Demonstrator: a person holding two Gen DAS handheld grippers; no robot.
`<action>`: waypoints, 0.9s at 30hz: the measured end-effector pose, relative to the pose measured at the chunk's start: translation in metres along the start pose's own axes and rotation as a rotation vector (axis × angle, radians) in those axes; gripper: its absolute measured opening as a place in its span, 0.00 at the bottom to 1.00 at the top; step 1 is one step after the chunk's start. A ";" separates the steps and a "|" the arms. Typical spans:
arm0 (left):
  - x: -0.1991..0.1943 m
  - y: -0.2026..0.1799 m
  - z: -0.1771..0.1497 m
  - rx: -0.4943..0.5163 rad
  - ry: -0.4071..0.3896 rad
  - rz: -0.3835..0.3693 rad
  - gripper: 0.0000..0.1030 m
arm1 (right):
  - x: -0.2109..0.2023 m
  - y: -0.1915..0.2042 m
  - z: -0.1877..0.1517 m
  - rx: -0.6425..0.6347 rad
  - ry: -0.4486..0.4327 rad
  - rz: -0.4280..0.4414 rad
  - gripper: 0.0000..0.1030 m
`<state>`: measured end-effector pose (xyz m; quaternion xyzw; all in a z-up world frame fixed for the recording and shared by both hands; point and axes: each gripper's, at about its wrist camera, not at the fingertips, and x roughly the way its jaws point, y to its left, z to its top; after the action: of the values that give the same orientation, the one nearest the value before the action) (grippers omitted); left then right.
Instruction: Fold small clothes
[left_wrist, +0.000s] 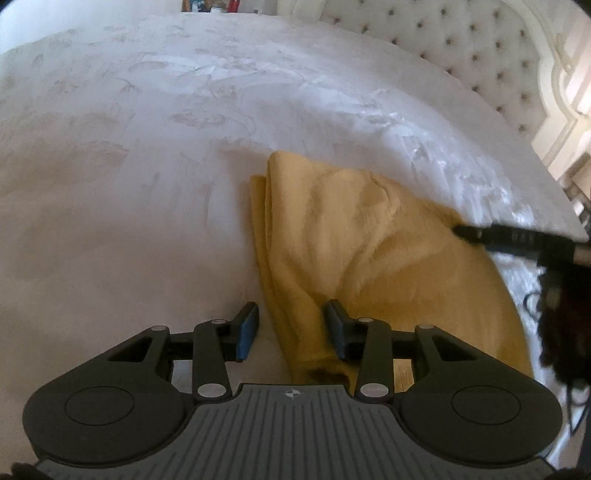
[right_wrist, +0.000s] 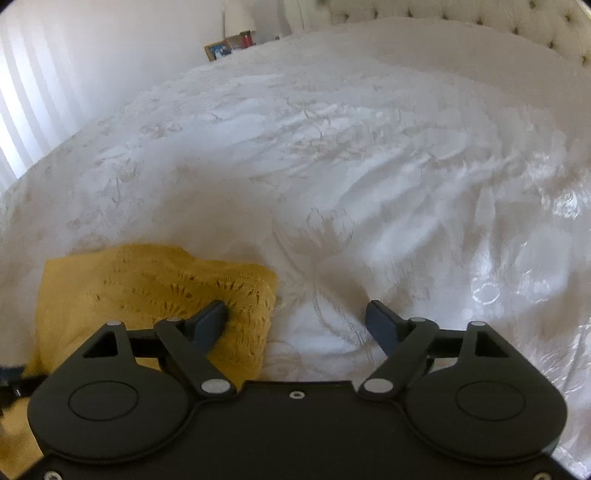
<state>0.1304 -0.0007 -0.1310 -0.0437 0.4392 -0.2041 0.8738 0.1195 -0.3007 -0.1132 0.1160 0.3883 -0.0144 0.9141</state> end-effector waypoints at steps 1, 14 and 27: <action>0.001 -0.003 -0.002 0.013 -0.002 0.004 0.39 | -0.007 0.003 0.000 -0.003 -0.017 0.001 0.80; -0.033 -0.022 -0.032 0.234 0.001 0.071 0.39 | -0.067 0.038 -0.077 -0.188 0.069 0.009 0.84; -0.046 -0.053 -0.054 0.228 0.013 -0.015 0.39 | -0.105 0.057 -0.101 -0.216 0.049 -0.036 0.85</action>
<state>0.0472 -0.0251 -0.1159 0.0540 0.4184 -0.2595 0.8687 -0.0186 -0.2288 -0.0950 0.0104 0.4116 0.0140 0.9112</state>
